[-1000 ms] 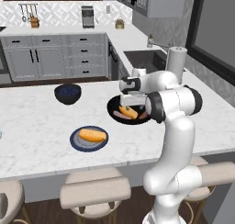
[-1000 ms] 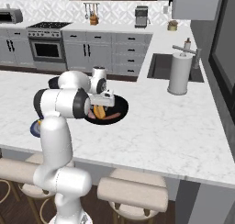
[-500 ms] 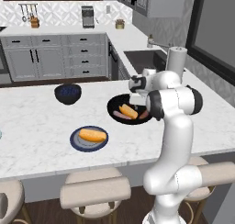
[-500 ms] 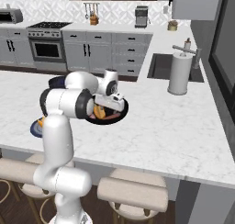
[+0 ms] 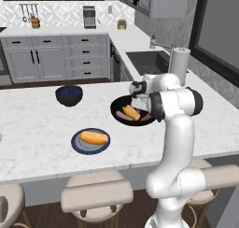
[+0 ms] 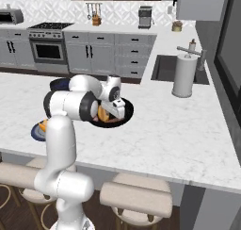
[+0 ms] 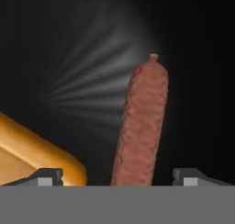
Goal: Place one bun and one sausage from the bowl on each plate.
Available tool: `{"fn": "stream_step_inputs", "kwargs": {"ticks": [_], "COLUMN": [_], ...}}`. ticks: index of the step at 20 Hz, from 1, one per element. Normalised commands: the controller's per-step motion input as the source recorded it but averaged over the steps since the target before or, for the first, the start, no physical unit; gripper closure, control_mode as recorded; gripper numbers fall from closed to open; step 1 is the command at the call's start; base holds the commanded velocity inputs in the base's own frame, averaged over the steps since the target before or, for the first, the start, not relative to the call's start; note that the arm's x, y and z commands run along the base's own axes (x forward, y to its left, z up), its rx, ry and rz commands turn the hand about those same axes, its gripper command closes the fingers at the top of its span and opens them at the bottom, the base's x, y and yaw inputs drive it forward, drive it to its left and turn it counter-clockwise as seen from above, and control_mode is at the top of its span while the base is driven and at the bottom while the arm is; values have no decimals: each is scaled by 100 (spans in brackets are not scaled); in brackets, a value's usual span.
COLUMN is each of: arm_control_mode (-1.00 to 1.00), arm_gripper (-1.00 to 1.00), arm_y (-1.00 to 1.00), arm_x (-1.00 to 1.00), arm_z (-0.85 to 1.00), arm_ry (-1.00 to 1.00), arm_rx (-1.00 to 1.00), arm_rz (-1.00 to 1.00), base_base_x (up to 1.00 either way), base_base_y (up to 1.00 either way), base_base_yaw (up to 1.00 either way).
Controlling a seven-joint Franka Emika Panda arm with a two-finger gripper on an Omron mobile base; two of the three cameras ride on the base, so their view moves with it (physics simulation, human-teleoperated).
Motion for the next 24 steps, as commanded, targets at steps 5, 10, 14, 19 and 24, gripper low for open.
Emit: {"fn": "stream_step_inputs", "kwargs": {"ticks": [5, 10, 14, 19, 24], "arm_control_mode": [-100, -100, -100, -100, -100], "arm_gripper": [-100, -100, -100, -100, -100], "arm_y": [6, 0, 12, -13, -7], "arm_x": [-24, -27, -4, -35, -7], "arm_z": [-7, -32, 16, 19, -4], "arm_ry": [2, 3, -14, -25, -9], "arm_rx": [-6, -20, -4, 0, -1], "arm_rz": [-5, -27, -32, -14, -7], "base_base_x": [0, 0, 0, 0, 0], "base_base_y": [0, 0, 0, 0, 0], "base_base_yaw": [0, 0, 0, 0, 0]}}
